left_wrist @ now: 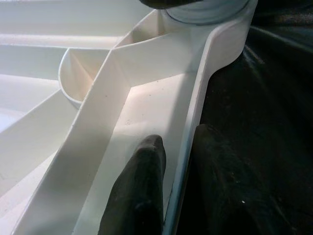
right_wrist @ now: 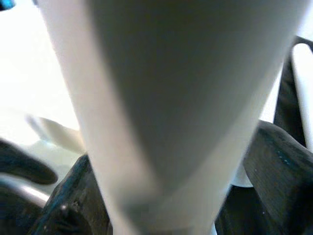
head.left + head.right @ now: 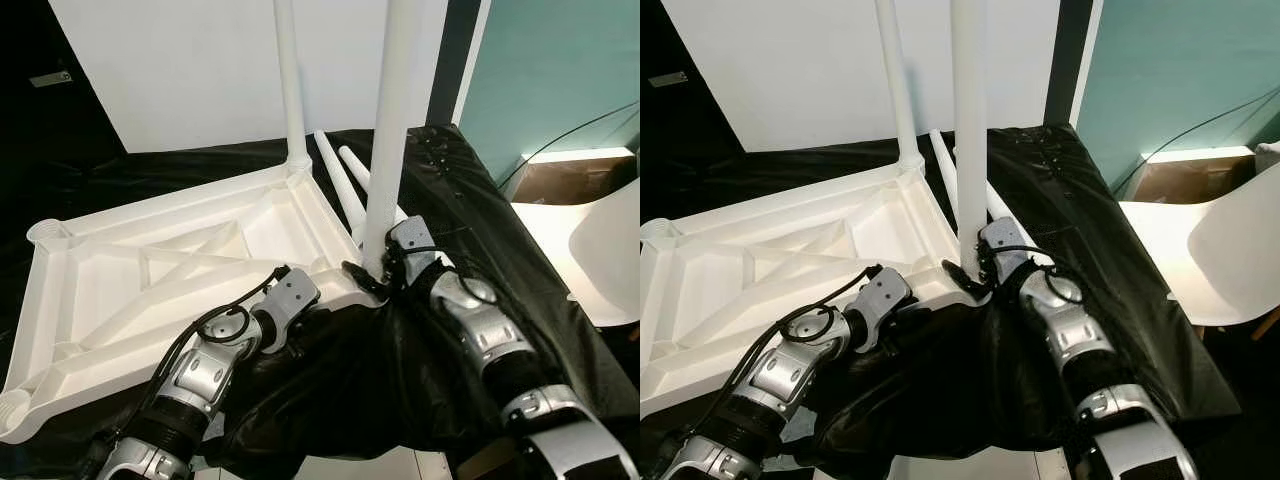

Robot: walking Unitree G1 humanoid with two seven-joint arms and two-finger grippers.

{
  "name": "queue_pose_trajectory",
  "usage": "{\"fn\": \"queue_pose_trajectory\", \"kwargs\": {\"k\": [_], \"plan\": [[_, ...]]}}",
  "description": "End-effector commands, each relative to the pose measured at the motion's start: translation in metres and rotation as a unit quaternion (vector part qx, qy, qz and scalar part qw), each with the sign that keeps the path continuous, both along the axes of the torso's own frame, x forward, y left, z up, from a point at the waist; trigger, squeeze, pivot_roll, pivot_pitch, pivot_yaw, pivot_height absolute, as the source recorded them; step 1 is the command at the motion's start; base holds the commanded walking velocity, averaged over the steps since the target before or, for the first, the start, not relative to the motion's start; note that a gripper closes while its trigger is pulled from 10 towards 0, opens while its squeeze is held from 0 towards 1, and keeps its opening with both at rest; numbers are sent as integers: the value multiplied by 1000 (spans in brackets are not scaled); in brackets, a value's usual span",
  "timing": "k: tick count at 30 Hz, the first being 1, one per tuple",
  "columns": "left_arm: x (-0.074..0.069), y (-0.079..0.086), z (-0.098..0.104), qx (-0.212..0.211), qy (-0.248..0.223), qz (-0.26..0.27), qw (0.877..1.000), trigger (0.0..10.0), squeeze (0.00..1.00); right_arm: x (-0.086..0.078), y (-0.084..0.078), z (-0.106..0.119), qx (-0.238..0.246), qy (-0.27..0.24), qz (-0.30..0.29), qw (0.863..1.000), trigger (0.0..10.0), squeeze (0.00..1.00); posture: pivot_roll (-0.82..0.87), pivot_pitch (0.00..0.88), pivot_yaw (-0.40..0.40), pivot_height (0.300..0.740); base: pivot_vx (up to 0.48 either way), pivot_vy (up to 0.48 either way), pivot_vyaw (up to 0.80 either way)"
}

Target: Building children table

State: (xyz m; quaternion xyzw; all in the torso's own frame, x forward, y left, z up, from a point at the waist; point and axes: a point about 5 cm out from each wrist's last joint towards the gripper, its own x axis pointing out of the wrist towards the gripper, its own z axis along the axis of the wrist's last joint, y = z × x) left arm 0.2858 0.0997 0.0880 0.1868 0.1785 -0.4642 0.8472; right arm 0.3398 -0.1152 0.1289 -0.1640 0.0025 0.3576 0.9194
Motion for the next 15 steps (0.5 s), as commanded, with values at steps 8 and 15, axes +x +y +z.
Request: {"fn": "queue_pose_trajectory", "kwargs": {"k": [8, 15], "plan": [[-19, 7, -37, 33, 88, -8, 996, 10000, 0, -5, -26, -26, -103, 68, 7, 992, 0, 0, -10, 0, 24, 740, 0, 0, 0], [-19, 7, -38, 31, 89, -6, 996, 10000, 0, -20, -2, -40, -25, 81, -48, 995, 0, 0, -10, 0, 17, 740, 0, 0, 0]]}}
